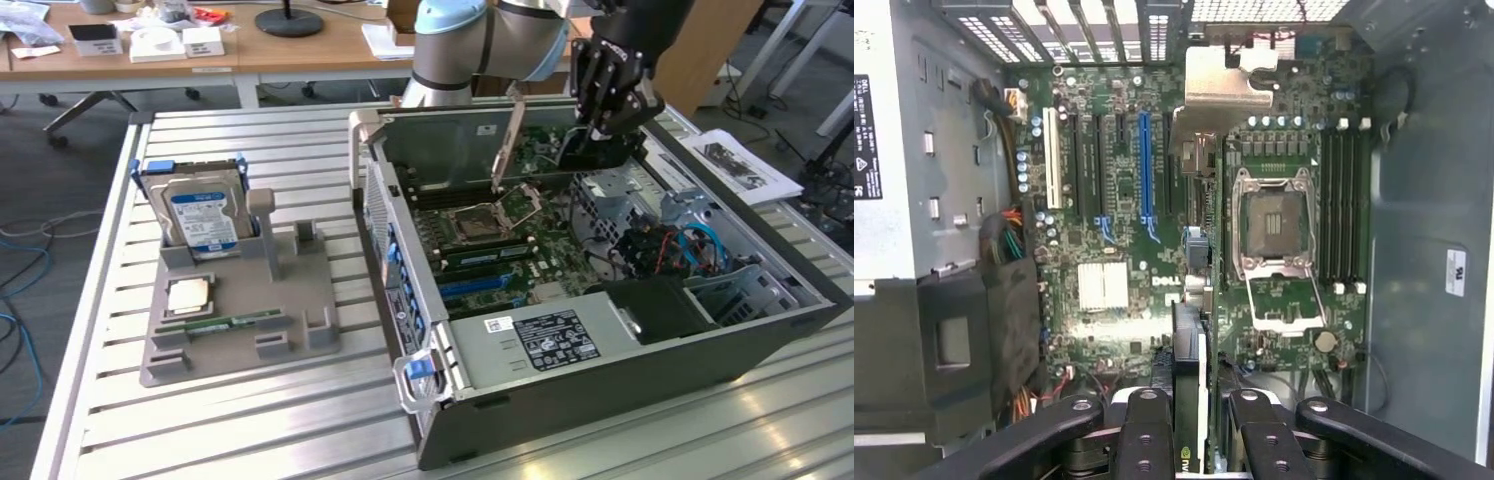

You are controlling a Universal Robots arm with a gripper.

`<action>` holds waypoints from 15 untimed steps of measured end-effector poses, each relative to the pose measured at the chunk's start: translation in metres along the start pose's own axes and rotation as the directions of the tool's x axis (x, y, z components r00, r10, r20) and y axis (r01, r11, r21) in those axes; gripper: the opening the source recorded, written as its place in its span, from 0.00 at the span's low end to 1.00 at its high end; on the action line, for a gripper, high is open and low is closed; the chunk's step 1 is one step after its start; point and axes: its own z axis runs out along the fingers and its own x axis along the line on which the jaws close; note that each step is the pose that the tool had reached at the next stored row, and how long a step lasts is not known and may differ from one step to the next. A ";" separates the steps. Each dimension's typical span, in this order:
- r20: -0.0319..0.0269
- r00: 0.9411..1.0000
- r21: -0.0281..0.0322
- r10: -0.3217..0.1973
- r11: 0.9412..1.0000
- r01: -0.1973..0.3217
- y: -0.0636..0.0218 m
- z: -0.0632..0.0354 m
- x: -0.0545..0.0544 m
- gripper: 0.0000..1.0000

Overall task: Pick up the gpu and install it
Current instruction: 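Insert the gpu into the slot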

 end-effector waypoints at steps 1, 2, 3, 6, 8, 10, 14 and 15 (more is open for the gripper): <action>0.000 1.000 0.000 -0.001 1.000 0.001 0.0008 0.0017 0.001 0.27; 0.000 1.000 0.000 -0.001 1.000 0.001 0.0017 0.0035 0.001 0.27; 0.000 1.000 0.000 -0.001 1.000 0.001 0.0026 0.0053 0.002 0.27; 0.000 1.000 0.000 -0.003 1.000 0.003 0.0052 0.0106 0.003 0.27; 0.000 1.000 0.000 -0.004 1.000 0.004 0.0065 0.0141 0.004 0.27; 0.000 1.000 0.000 -0.006 1.000 0.006 0.0075 0.0177 0.004 0.27; 0.000 1.000 0.000 -0.011 1.000 0.011 0.0098 0.0247 0.005 0.27; 0.000 1.000 0.000 -0.013 1.000 0.013 0.0105 0.0267 0.005 0.27</action>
